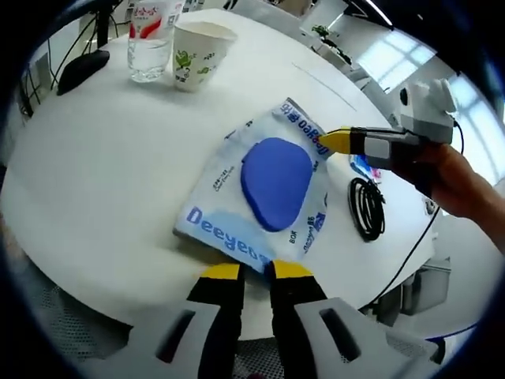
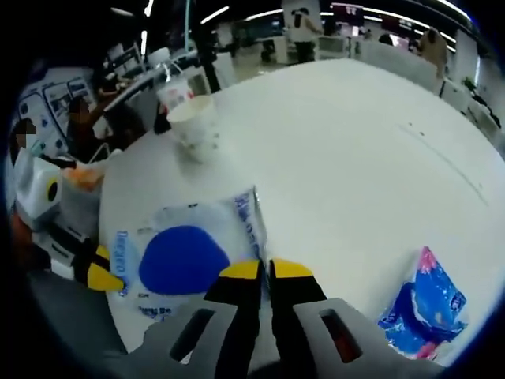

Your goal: Arrange the tabletop items into an orderly group along one side of the table until the central work area is clear of visible clutter.

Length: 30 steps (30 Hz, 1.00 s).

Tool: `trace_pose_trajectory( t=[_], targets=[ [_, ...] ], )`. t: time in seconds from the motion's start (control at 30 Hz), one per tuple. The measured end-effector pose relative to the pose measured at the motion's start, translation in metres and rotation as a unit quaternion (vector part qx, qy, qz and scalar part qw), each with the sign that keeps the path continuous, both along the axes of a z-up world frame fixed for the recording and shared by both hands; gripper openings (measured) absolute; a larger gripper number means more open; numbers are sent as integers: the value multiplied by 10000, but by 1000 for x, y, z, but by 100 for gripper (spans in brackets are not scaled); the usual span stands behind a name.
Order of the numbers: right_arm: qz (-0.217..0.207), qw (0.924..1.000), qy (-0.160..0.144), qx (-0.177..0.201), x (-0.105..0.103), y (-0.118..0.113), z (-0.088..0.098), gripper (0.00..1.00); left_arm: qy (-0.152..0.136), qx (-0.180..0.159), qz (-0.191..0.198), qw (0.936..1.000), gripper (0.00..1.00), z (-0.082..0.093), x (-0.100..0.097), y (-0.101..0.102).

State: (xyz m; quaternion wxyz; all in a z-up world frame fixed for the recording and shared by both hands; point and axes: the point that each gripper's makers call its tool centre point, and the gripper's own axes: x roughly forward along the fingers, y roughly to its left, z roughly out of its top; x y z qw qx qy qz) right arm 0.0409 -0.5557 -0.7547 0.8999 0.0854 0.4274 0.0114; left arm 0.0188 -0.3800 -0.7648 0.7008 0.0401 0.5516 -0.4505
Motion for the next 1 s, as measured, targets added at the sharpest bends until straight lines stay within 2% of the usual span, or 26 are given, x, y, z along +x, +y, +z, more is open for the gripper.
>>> trace_pose_trajectory(
  t=[0.17, 0.4, 0.8, 1.0],
  targets=[
    [-9, 9999, -86, 102, -10, 10, 2, 0, -113, 2, 119, 9999, 3, -1, 11, 5],
    [-235, 9993, -110, 267, -28, 16, 1, 0, -145, -15, 326, 9994, 1, -1, 24, 12],
    [-659, 9965, -163, 495, -50, 28, 0, 0, -363, 79, 291, 9989, 0, 1, 45, 11],
    [-1078, 9910, -205, 769, -61, 36, 0, 0, -495, 109, 175, 9986, 0, 0, 55, 8]
  ],
)
